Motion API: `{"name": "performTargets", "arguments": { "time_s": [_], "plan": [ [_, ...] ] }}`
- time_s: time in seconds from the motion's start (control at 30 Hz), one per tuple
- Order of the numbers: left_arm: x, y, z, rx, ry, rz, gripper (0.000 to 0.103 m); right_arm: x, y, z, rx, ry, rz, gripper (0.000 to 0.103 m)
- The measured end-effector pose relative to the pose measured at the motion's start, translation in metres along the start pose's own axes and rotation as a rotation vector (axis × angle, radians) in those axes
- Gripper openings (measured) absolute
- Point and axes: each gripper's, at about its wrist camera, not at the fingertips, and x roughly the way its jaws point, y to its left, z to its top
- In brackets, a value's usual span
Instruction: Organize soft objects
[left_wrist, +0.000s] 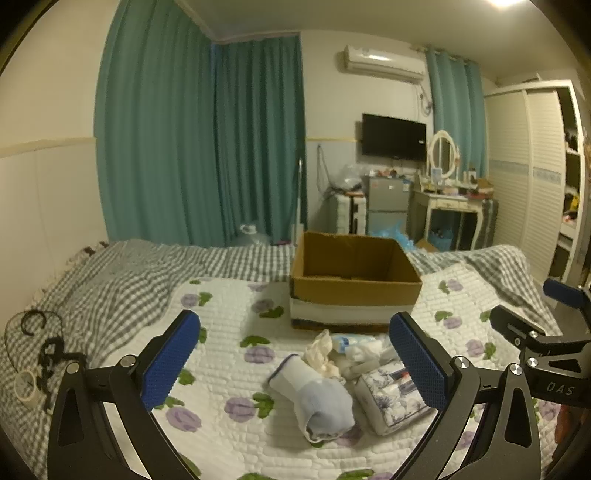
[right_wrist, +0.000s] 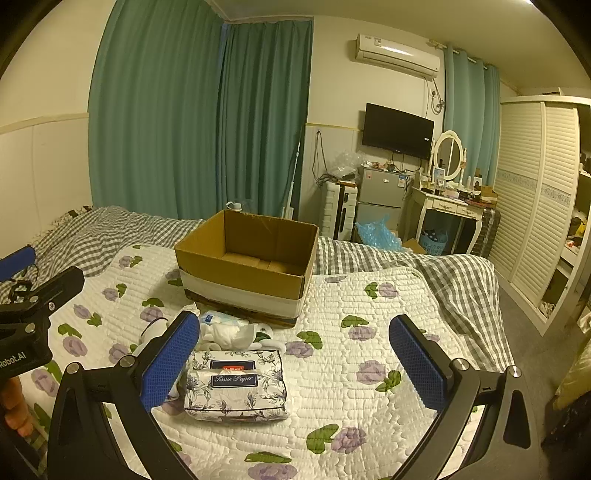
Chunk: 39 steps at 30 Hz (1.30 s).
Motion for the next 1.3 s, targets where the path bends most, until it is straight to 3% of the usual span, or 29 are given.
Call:
{"name": "performTargets", "arguments": {
  "time_s": [0.43, 0.57, 0.77, 0.93, 0.97, 1.1, 1.17, 1.3],
  "plan": [
    [0.008, -0.004, -0.003, 0.011, 0.032, 0.002, 0.103, 0.009, -0.003, -0.002, 0.002, 0.032, 0.004, 0.103],
    [0.028, -0.007, -0.016, 0.011, 0.11, 0.005, 0.103, 0.027, -0.007, -0.011, 0.005, 0.082, 0.009, 0.103],
    [0.072, -0.015, -0.057, -0.003, 0.289, -0.029, 0.103, 0.059, -0.012, -0.031, 0.013, 0.179, 0.022, 0.103],
    [0.1, -0.024, -0.086, 0.037, 0.414, -0.039, 0.103, 0.075, -0.016, -0.04, 0.028, 0.207, 0.028, 0.103],
    [0.103, -0.024, -0.089, 0.038, 0.425, -0.037, 0.097, 0.078, -0.017, -0.041, 0.031, 0.213, 0.032, 0.103],
    [0.118, -0.026, -0.092, 0.039, 0.452, -0.052, 0.095, 0.089, -0.013, -0.045, 0.027, 0.238, 0.047, 0.103],
    [0.126, -0.028, -0.095, 0.032, 0.48, -0.097, 0.067, 0.09, -0.009, -0.046, 0.022, 0.238, 0.069, 0.103],
    [0.128, -0.028, -0.097, 0.028, 0.507, -0.143, 0.057, 0.088, -0.002, -0.046, 0.006, 0.228, 0.083, 0.103]
  ]
}}
